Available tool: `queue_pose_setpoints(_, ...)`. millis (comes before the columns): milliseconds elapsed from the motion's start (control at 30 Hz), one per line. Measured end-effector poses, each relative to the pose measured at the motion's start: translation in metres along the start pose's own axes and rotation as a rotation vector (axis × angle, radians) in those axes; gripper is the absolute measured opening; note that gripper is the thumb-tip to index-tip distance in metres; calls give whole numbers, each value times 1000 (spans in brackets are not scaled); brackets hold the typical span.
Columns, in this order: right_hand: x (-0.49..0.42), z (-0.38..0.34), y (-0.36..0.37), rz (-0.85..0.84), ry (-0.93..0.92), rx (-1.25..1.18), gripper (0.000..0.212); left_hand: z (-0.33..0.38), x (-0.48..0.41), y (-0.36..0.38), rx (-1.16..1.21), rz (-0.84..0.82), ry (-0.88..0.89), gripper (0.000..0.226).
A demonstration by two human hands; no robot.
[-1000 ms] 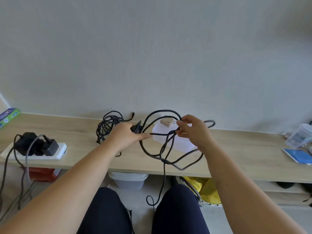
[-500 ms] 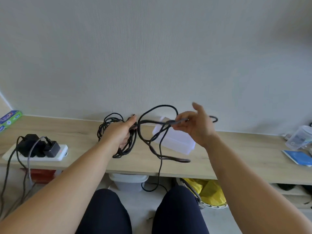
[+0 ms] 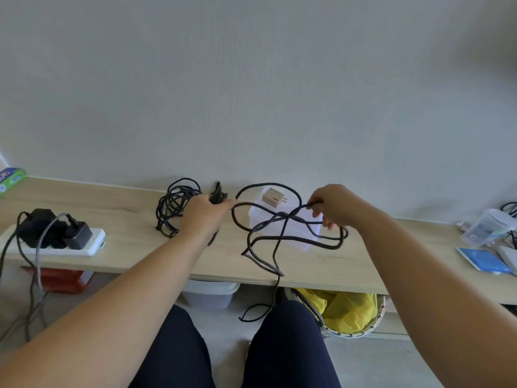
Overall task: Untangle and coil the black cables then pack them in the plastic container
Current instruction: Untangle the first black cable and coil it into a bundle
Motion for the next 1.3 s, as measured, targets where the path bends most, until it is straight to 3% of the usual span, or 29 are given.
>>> queue_pose_setpoints(67, 3, -18, -6, 59, -97, -198, 14, 6, 6, 12, -81, -66, 40, 29)
queue_pose_setpoints(200, 15, -41, -11, 101, -245, -349, 8, 12, 6, 21, -123, -153, 31, 45)
queue_pose_setpoints(333, 25, -55, -30, 149, -346, -605, 10, 27, 11, 28, -327, -215, 123, 49)
queue_pose_setpoints(500, 16, -43, -46, 428, -271, -853, 20, 47, 22, 20, -254, -166, 280, 51)
queue_pose_setpoints(600, 11, -43, -35, 334, -239, -1167, 20, 57, 24, 12, -226, -91, 350, 51)
queue_pose_setpoints(767, 21, -68, -32, 125, -420, -1472, 20, 77, 23, 2, -277, 28, 455, 53)
queue_pose_setpoints(867, 30, -74, -44, 80, -539, -1609, 21, 77, 18, 2, -418, -31, 459, 50)
queue_pose_setpoints(967, 37, -75, -57, 114, -626, -1721, 26, 70, 17, 0, -351, -149, 397, 36)
queue_pose_setpoints(1033, 35, -63, -60, 229, -571, -1803, 27, 69, 16, -2, -343, -164, 395, 33)
queue_pose_setpoints(1133, 25, -26, -44, 467, -295, -1868, 24, 68, 11, -16, -394, -101, 388, 39)
queue_pose_setpoints(1200, 22, -9, -25, 529, -143, -1737, 23, 65, 9, -26, -516, -33, 375, 35)
queue_pose_setpoints(1300, 22, -6, -6, 550, -63, -1420, 21, 57, 15, -28, -679, 22, 384, 28)
Point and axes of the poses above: each hand's wrist, its own x-axis away from the middle knuckle, its own y-axis out of the palm, z = x × y, the point moved 6 cm from there along -x, towards the middle knuckle, and after that the axes turned 3 degrees about -y, right-handed, at the moved point
